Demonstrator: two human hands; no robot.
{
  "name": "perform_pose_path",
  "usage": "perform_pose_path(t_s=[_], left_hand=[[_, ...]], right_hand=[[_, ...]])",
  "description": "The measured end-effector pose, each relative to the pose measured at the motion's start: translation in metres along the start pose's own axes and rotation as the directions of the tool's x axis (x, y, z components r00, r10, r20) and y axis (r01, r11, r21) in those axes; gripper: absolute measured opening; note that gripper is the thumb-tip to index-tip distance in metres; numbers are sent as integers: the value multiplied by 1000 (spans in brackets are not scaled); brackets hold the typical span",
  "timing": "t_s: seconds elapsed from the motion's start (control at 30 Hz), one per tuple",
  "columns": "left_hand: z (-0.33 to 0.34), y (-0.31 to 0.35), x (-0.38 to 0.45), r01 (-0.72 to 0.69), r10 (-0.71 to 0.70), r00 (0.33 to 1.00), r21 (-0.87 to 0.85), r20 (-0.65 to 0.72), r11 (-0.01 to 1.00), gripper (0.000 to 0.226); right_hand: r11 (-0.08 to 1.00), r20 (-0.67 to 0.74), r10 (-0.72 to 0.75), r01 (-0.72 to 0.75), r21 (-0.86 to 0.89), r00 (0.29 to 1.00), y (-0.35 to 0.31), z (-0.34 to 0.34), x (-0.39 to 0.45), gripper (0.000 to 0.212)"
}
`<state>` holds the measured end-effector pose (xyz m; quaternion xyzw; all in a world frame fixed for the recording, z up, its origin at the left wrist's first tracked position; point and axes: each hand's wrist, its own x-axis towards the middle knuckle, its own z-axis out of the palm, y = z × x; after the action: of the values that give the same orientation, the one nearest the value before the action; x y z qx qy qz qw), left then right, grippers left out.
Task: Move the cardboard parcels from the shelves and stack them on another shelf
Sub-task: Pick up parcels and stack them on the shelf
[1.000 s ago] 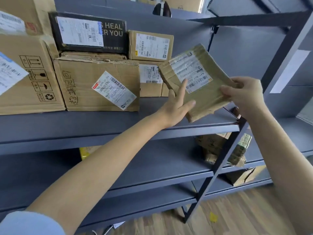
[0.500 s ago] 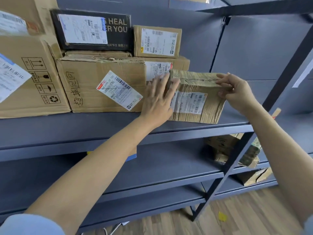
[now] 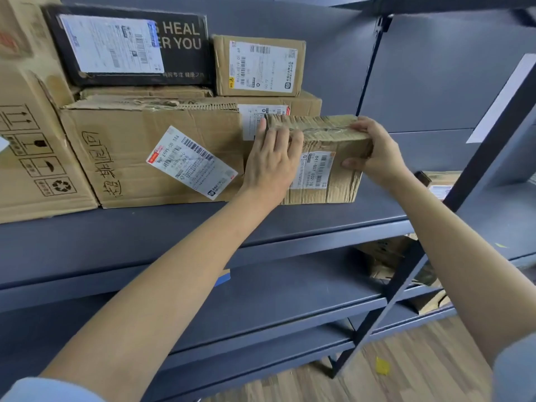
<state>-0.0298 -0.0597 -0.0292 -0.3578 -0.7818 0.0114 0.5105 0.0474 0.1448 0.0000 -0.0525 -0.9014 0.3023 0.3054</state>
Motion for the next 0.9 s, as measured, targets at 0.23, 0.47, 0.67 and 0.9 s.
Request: perform_pose_path(t_s=[0.23,0.47,0.67,0.9], left_hand=[[6,-6,-2,33,-34,999,66,12,997,82],[7,-3,-8,61,-72,996,195,52,979,79],[2,2,-11,68,-130,981,367,147,928,80],[-3,3,-7,74,-220,940,470,262,879,66]], right_hand=[[996,68,-39,33,82,997,7,9,24,73],[986,47,-110,103,130,993,11,18,27,72],[981,60,-140,129,148,988,11,19,30,70],[974,35,-177,170,152,984,11,29,36,69]])
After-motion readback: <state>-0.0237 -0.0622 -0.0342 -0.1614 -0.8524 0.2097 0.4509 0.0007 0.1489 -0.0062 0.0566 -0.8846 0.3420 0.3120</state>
